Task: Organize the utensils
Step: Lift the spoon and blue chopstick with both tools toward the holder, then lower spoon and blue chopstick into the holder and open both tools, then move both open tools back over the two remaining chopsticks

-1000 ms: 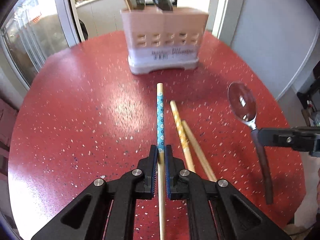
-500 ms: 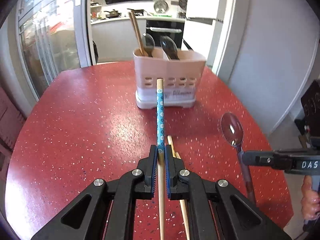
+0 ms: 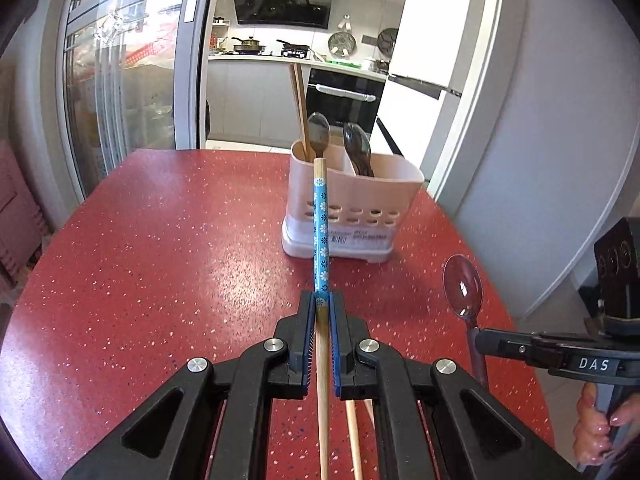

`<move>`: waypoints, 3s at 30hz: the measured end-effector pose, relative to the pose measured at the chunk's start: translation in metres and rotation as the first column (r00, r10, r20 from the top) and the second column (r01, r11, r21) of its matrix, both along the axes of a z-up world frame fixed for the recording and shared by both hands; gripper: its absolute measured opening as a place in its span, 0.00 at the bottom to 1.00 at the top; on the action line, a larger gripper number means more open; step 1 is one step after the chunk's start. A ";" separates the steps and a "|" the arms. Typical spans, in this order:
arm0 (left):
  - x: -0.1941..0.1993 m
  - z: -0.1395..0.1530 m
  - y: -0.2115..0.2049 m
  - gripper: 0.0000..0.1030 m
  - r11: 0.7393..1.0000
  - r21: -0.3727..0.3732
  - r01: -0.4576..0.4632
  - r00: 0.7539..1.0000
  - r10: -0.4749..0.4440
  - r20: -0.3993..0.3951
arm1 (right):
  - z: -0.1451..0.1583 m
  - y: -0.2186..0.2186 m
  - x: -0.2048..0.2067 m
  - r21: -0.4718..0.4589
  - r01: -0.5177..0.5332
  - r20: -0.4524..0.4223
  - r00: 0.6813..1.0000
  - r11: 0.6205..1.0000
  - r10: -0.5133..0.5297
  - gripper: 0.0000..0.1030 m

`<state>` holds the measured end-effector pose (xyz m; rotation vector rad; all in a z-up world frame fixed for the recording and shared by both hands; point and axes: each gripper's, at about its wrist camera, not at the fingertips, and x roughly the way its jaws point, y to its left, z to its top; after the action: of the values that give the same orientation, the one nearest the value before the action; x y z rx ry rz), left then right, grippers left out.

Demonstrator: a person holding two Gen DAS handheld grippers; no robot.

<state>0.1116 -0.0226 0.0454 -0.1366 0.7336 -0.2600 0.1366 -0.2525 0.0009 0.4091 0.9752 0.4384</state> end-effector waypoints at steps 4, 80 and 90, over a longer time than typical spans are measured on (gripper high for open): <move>0.015 0.007 0.002 0.35 1.000 -0.021 -0.010 1.000 0.011 0.023 | 0.012 -0.002 0.008 0.002 0.005 0.034 0.999 1.000 -0.005 0.03; 0.227 -0.018 -0.042 0.35 0.990 0.038 -0.138 0.977 0.129 0.171 | 0.038 0.038 0.181 -0.327 0.034 0.366 0.926 0.944 0.094 0.11; 0.170 -0.021 -0.038 0.35 0.992 0.100 -0.077 0.991 0.065 0.119 | 0.049 0.028 0.140 -0.264 0.042 0.316 0.948 0.964 0.045 0.41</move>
<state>0.2814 -0.0607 0.0242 -0.0479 0.6241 -0.1598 0.2765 -0.2246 0.0501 0.0864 0.7050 0.3544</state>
